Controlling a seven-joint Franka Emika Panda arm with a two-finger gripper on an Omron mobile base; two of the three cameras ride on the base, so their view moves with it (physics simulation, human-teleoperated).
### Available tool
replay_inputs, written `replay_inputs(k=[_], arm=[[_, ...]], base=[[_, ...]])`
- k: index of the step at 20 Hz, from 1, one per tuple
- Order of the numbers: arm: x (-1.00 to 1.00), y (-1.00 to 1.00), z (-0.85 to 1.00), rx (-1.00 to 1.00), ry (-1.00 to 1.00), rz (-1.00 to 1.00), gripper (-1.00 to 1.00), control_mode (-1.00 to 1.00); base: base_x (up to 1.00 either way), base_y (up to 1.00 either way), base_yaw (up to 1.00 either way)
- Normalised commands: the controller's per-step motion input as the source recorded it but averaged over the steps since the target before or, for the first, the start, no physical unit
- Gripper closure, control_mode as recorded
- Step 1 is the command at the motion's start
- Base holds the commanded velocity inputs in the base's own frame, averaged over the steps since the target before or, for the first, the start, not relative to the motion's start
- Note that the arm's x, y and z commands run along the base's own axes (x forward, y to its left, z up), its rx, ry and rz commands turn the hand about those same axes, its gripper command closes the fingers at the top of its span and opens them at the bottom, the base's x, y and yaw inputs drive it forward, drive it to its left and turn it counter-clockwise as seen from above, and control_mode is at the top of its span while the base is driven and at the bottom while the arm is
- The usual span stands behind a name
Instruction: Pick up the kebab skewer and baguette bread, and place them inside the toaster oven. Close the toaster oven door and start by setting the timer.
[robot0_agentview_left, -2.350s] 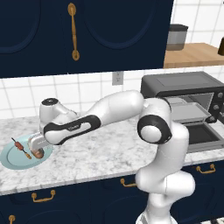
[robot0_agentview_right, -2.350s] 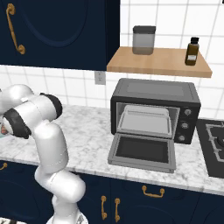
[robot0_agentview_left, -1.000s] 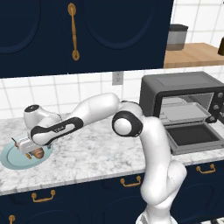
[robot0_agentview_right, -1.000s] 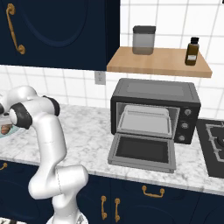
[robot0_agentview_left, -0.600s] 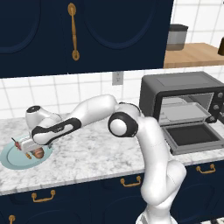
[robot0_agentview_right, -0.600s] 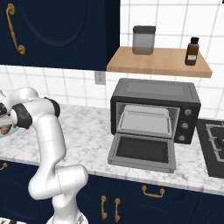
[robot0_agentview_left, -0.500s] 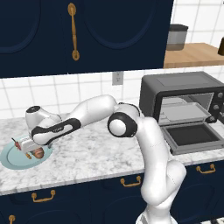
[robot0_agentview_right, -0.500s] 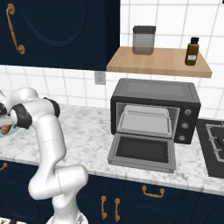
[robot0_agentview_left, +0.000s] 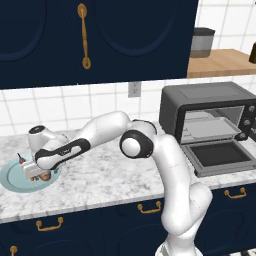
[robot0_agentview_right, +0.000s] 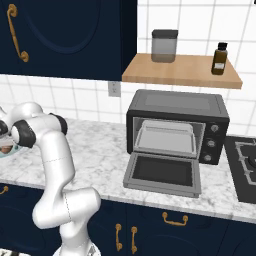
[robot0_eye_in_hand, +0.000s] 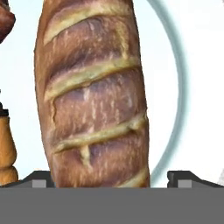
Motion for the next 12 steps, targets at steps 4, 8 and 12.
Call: replay_inputs(k=[4, 8, 12], arm=[[0.0, -0.09, -0.38, 0.0, 0.0, 0.0, 1.0, -1.0], [-0.06, -0.32, -0.28, 0.0, 0.0, 0.0, 1.0, -1.0], [-0.37, -0.85, -0.58, 0.0, 0.0, -0.02, 1.0, -1.0]], base=[[0.0, 0.0, 0.0], [0.0, 0.0, 0.0], [0.0, 0.0, 0.0]])
